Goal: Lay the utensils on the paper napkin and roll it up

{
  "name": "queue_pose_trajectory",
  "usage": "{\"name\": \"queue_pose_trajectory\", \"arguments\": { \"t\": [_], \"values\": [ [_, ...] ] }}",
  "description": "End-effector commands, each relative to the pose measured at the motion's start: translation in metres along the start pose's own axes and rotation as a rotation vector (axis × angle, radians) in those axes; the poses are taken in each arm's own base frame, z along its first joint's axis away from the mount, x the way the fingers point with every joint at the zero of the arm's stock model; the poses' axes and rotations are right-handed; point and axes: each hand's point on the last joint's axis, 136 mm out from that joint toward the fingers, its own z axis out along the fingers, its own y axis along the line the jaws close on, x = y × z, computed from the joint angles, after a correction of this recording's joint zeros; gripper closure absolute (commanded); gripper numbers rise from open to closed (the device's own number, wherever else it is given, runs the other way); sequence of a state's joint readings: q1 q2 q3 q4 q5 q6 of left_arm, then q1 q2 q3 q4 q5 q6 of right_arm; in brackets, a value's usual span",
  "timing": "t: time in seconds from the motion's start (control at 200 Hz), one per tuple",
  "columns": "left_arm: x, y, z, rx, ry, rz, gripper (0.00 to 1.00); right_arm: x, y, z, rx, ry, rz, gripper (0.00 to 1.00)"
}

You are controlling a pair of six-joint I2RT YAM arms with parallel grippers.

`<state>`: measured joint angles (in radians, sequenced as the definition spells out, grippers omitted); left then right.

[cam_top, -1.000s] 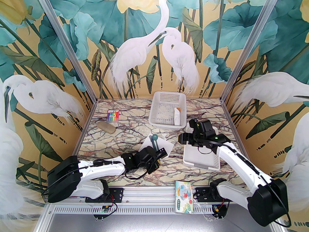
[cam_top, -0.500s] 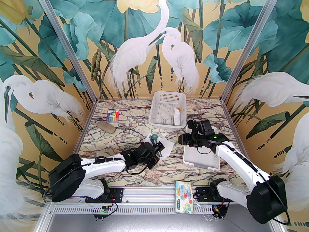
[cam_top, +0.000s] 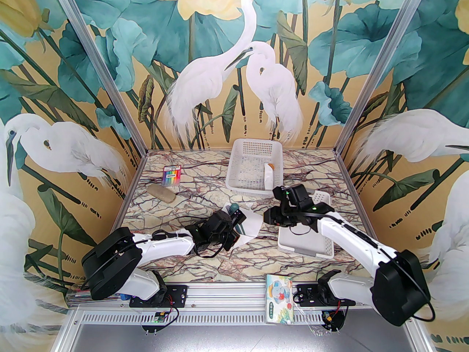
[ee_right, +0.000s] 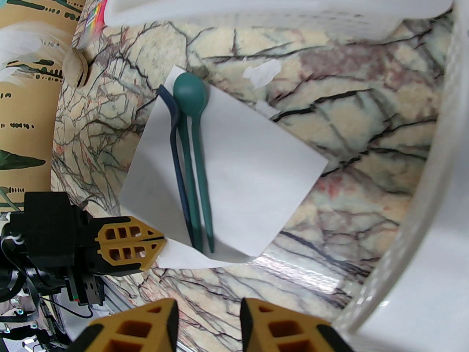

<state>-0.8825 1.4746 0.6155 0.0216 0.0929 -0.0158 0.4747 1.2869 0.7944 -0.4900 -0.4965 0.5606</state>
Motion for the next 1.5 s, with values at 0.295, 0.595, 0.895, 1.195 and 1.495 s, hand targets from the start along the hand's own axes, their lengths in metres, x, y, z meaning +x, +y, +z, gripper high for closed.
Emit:
{"name": "queue_pose_trajectory", "arguments": {
  "t": [0.295, 0.595, 0.895, 1.195, 1.495],
  "values": [
    [-0.018, 0.003, 0.015, 0.009, -0.034, -0.017, 1.0, 0.027, 0.002, 0.046, -0.024, 0.085, 0.095, 0.79],
    [-0.02, 0.01, 0.022, -0.007, -0.05, -0.047, 1.0, 0.04, -0.001, 0.065, -0.017, 0.14, 0.122, 0.87],
    [-0.02, 0.012, 0.025, -0.005, -0.053, -0.062, 1.0, 0.039, -0.004, 0.079, 0.005, 0.157, 0.125, 0.92],
    [-0.017, 0.013, 0.029, -0.006, -0.046, -0.065, 1.0, 0.03, -0.007, 0.09, 0.014, 0.141, 0.138, 0.94],
    [-0.015, 0.014, 0.033, -0.004, -0.039, -0.068, 1.0, 0.026, -0.014, 0.099, 0.05, 0.14, 0.142, 0.94]
  ]
}}
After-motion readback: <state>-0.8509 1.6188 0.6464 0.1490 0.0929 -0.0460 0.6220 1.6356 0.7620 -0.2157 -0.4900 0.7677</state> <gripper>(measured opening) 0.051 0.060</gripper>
